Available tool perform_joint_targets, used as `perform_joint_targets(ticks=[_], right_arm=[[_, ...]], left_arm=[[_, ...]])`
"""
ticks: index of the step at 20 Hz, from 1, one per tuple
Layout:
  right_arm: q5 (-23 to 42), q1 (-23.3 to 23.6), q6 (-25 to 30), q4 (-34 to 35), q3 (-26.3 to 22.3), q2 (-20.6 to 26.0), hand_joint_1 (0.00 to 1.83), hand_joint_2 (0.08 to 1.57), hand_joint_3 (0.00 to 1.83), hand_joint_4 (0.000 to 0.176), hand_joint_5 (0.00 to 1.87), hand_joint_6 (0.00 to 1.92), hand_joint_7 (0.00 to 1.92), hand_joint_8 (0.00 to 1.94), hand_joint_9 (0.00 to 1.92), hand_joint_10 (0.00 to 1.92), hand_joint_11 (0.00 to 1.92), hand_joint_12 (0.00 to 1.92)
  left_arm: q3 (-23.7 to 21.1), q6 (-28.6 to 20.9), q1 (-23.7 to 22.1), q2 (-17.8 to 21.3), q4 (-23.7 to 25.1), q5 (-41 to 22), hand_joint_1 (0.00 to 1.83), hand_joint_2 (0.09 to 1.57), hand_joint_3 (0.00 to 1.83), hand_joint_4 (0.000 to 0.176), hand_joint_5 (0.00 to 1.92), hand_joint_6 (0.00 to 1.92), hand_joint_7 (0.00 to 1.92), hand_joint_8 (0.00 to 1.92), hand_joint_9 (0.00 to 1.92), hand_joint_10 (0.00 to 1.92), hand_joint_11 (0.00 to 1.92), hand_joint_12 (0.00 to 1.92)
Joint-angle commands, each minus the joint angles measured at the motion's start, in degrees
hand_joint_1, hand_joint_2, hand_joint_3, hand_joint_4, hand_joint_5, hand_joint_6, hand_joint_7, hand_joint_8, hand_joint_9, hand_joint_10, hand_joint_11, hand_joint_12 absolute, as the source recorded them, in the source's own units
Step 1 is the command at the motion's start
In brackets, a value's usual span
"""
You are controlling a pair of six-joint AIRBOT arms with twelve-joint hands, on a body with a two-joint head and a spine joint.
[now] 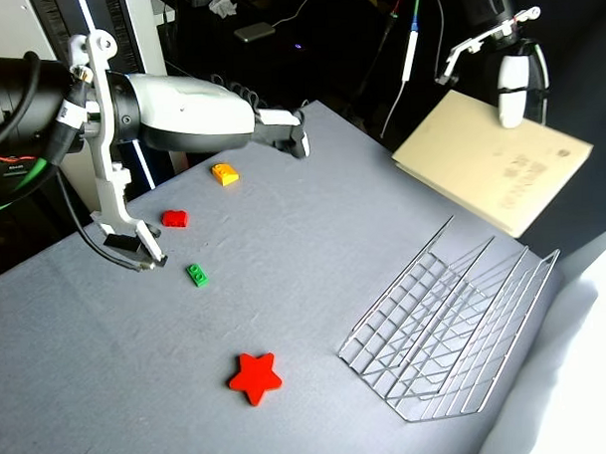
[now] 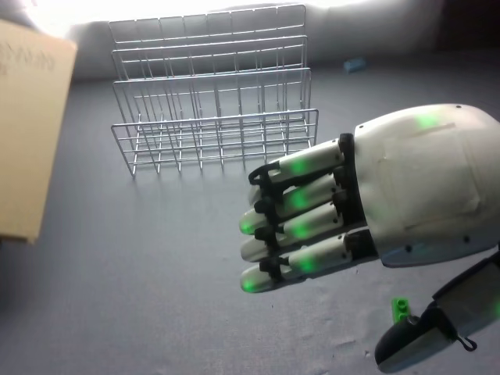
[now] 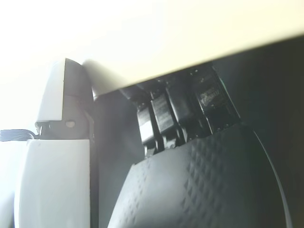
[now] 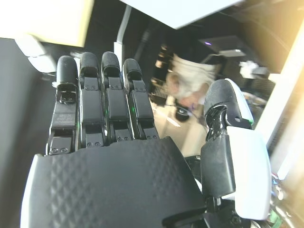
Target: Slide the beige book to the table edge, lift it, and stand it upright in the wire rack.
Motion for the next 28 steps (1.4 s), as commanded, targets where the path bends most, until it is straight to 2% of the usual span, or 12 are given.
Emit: perform_joint_targets(ticks=[1,6,7,10,13,15,16,18,20,22,27,28], right_arm=[[2.1,0.5,-1.0,5.2,-0.2,0.4,0.13,1.15,0.00,0.000,0.30,0.00,0.33,0.00,0.34,0.00,0.00,0.88],[4.6,1.0,-1.2,5.3,-0.2,0.4,0.10,1.15,0.00,0.000,0.30,0.00,0.33,0.00,0.33,0.00,0.00,0.86],[5.2,1.0,-1.4,5.3,-0.2,0.4,0.14,1.15,0.00,0.000,0.31,0.00,0.33,0.00,0.33,0.00,0.00,0.85],[5.6,1.0,-2.0,5.3,-0.2,0.6,0.11,1.15,0.00,0.000,0.30,0.00,0.33,0.00,0.33,0.00,0.00,0.84],[5.7,1.1,-2.2,5.4,-0.2,0.8,0.12,1.15,0.00,0.000,0.31,0.00,0.32,0.00,0.31,0.00,0.00,0.79],[5.4,1.3,-2.5,5.4,-0.2,0.8,0.11,1.15,0.00,0.000,0.30,0.00,0.32,0.00,0.32,0.00,0.00,0.79],[5.3,1.3,-2.5,5.5,-0.2,0.8,0.10,1.15,0.00,0.000,0.29,0.00,0.32,0.00,0.33,0.00,0.00,0.88],[5.6,1.3,-2.5,5.5,-0.2,0.8,0.10,1.16,0.00,0.000,0.27,0.00,0.30,0.00,0.30,0.01,0.00,0.79],[5.7,1.3,-2.6,5.5,-0.2,0.8,0.08,1.16,0.00,0.000,0.29,0.00,0.31,0.00,0.30,0.00,0.00,0.82],[5.8,1.3,-2.7,5.4,-0.2,0.8,0.12,1.16,0.00,0.000,0.30,0.00,0.32,0.00,0.32,0.00,0.00,0.83],[5.8,1.3,-2.8,5.4,-0.2,0.8,0.12,1.16,0.00,0.000,0.29,0.00,0.32,0.00,0.32,0.00,0.00,0.90],[5.8,1.3,-2.9,5.4,-0.2,0.8,0.12,1.16,0.00,0.000,0.29,0.00,0.32,0.00,0.33,0.00,0.00,0.91]], left_arm=[[1.1,-1.0,-0.8,1.0,-1.8,-6.4,1.33,1.23,0.00,0.000,0.71,1.25,0.75,1.42,0.75,1.50,0.59,1.47],[2.2,-1.1,-1.4,1.0,-2.8,-12.1,1.34,1.21,0.00,0.000,0.76,1.17,0.79,1.36,0.78,1.46,0.64,1.44],[2.4,-1.1,-1.5,1.0,-2.8,-13.1,1.33,1.21,0.00,0.000,0.74,1.20,0.78,1.38,0.77,1.47,0.62,1.45],[2.8,-0.8,-1.7,1.0,-2.7,-15.4,1.33,1.22,0.00,0.000,0.74,1.23,0.74,1.42,0.75,1.50,0.62,1.48],[2.7,2.4,-1.7,1.2,-2.3,-18.0,1.33,1.22,0.00,0.000,0.75,1.22,0.75,1.40,0.76,1.48,0.65,1.46],[2.7,2.4,-1.7,1.2,-2.3,-18.2,1.33,1.22,0.00,0.000,0.74,1.22,0.76,1.39,0.76,1.49,0.64,1.46],[2.6,2.9,-1.7,1.2,-2.3,-18.5,1.34,1.21,0.00,0.000,0.76,1.18,0.78,1.36,0.78,1.46,0.64,1.46],[2.7,3.6,-1.8,1.1,-2.3,-19.7,1.34,1.21,0.00,0.000,0.75,1.19,0.79,1.36,0.78,1.45,0.65,1.46],[2.7,3.7,-1.9,1.1,-2.3,-20.4,1.33,1.22,0.00,0.000,0.71,1.23,0.76,1.40,0.77,1.47,0.68,1.43],[2.6,6.6,-2.1,1.0,-2.3,-21.4,1.33,1.22,0.00,0.000,0.73,1.21,0.76,1.40,0.76,1.48,0.65,1.45],[2.3,7.3,-2.2,1.0,-2.2,-24.4,1.34,1.21,0.00,0.000,0.78,1.16,0.77,1.38,0.76,1.47,0.64,1.46],[2.2,7.4,-2.2,1.1,-2.1,-25.7,1.33,1.21,0.00,0.000,0.75,1.20,0.76,1.40,0.76,1.48,0.64,1.47]])
